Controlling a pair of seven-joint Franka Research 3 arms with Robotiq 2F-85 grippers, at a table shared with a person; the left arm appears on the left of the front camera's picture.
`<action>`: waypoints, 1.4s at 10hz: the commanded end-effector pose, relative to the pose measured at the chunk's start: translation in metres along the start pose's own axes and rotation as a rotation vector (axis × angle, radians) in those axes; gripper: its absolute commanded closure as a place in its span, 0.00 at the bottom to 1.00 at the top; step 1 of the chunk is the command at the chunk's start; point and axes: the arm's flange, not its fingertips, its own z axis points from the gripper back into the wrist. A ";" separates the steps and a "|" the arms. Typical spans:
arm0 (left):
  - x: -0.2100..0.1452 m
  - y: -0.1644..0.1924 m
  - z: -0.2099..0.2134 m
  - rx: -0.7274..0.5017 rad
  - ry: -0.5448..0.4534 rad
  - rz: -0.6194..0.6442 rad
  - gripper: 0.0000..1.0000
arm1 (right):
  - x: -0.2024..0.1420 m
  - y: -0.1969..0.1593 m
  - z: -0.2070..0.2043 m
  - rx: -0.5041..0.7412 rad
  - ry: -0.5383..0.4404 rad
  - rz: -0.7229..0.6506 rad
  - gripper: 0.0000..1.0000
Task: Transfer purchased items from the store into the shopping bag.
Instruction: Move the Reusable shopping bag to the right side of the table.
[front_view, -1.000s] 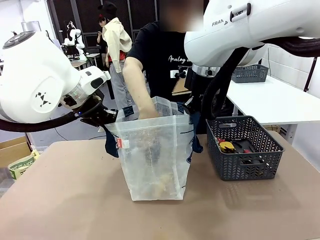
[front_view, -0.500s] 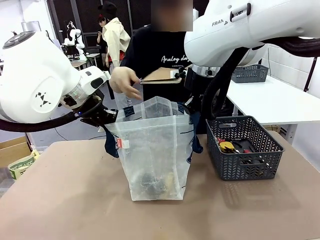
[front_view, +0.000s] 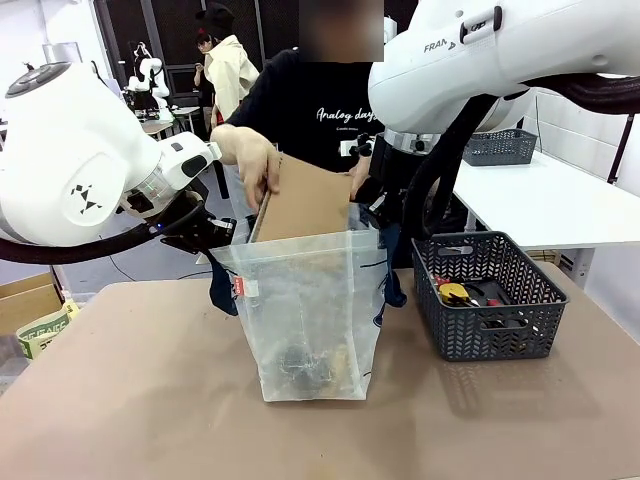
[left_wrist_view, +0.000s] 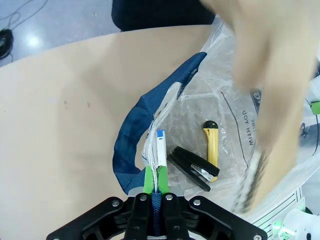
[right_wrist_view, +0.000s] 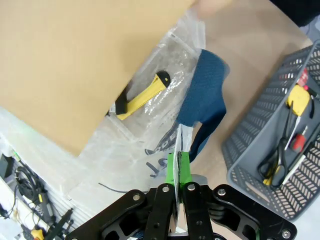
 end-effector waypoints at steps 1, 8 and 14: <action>-0.001 0.001 0.001 0.003 -0.002 0.007 1.00 | -0.001 -0.001 0.001 0.002 0.006 -0.004 1.00; -0.001 0.001 0.001 0.003 -0.002 0.007 1.00 | -0.001 -0.001 0.001 0.002 0.006 -0.004 1.00; -0.001 0.001 0.001 0.003 -0.002 0.007 1.00 | -0.001 -0.001 0.001 0.002 0.006 -0.004 1.00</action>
